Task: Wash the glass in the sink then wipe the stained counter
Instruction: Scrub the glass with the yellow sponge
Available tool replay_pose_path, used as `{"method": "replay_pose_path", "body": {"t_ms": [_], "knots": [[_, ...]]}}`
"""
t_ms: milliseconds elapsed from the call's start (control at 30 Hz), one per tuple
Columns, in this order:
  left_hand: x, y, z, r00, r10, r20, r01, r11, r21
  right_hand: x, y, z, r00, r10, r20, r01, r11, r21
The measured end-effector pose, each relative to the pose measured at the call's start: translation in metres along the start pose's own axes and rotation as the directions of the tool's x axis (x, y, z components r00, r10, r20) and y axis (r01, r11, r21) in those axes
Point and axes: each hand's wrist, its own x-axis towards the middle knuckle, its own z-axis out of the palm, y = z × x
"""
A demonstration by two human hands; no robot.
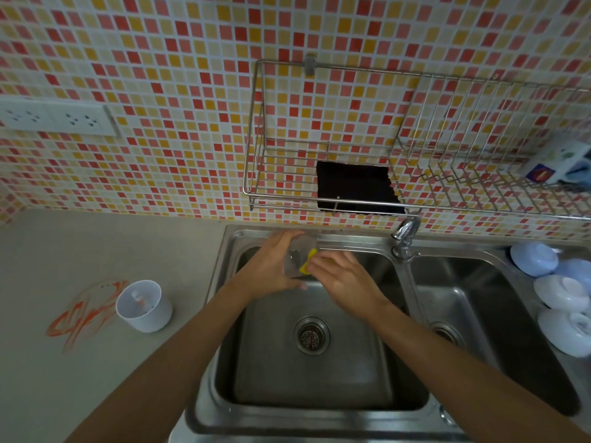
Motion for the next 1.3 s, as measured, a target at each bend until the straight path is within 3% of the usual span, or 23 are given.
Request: {"method": "replay_pose_path", "body": {"t_ms": [67,133,233,267,333,400,467,533,600,733,833,933,1033,1133,1300], "knots": [[-0.001,0.0,0.001,0.999,-0.005,-0.042,0.006,1.0,0.019,0.0,-0.001,0.002,0.999,0.02,0.03,-0.021,0.998,0.059],[0.0,0.0,-0.001,0.997,0.032,-0.066,-0.029,0.998,0.05,0.005,-0.005,0.0,0.988,0.108,0.11,-0.131,0.964,0.23],[0.005,-0.001,-0.005,0.994,0.081,-0.072,-0.073,0.991,0.109,0.015,-0.014,-0.01,0.902,0.327,0.28,-0.429,0.745,0.511],[0.007,-0.001,-0.006,0.994,0.086,-0.067,-0.077,0.988,0.136,0.017,-0.014,-0.011,0.874,0.363,0.323,-0.485,0.675,0.556],[0.011,0.0,-0.008,0.991,0.119,-0.068,-0.1,0.967,0.236,0.02,-0.011,-0.011,0.858,0.367,0.36,-0.514,0.633,0.579],[0.012,0.005,-0.01,0.988,0.144,-0.052,-0.121,0.94,0.318,0.019,-0.003,-0.009,0.91,0.252,0.328,-0.391,0.784,0.482],[0.012,0.012,-0.009,0.99,0.139,-0.031,-0.122,0.938,0.325,0.02,0.003,-0.007,0.959,0.106,0.262,-0.151,0.976,0.156],[0.014,0.017,-0.009,0.99,0.135,-0.032,-0.118,0.94,0.319,0.021,0.002,-0.009,0.968,0.099,0.229,-0.093,0.995,-0.04],[0.016,0.019,-0.009,0.987,0.16,-0.031,-0.141,0.932,0.333,0.023,-0.007,-0.007,0.954,0.175,0.244,-0.172,0.984,-0.037],[0.012,0.013,-0.005,0.983,0.181,-0.017,-0.163,0.919,0.358,0.019,-0.015,0.007,0.884,0.275,0.377,-0.37,0.906,0.205],[0.011,0.013,-0.001,0.985,0.173,-0.026,-0.153,0.923,0.354,0.018,-0.013,0.003,0.925,0.229,0.304,-0.266,0.96,0.086],[0.02,0.02,-0.003,0.983,0.182,-0.031,-0.158,0.919,0.361,0.023,-0.014,0.002,0.933,0.306,0.191,-0.302,0.952,-0.047],[0.024,0.02,-0.006,0.985,0.169,-0.017,-0.154,0.93,0.333,0.023,-0.017,0.008,0.901,0.376,0.215,-0.4,0.913,0.078],[0.018,0.017,-0.007,0.99,0.134,-0.04,-0.118,0.954,0.276,0.017,-0.011,0.001,0.896,0.336,0.289,-0.399,0.895,0.197],[0.023,0.025,-0.004,0.984,0.176,-0.013,-0.165,0.942,0.291,0.025,-0.003,-0.007,0.925,0.306,0.226,-0.318,0.948,0.019]]}}
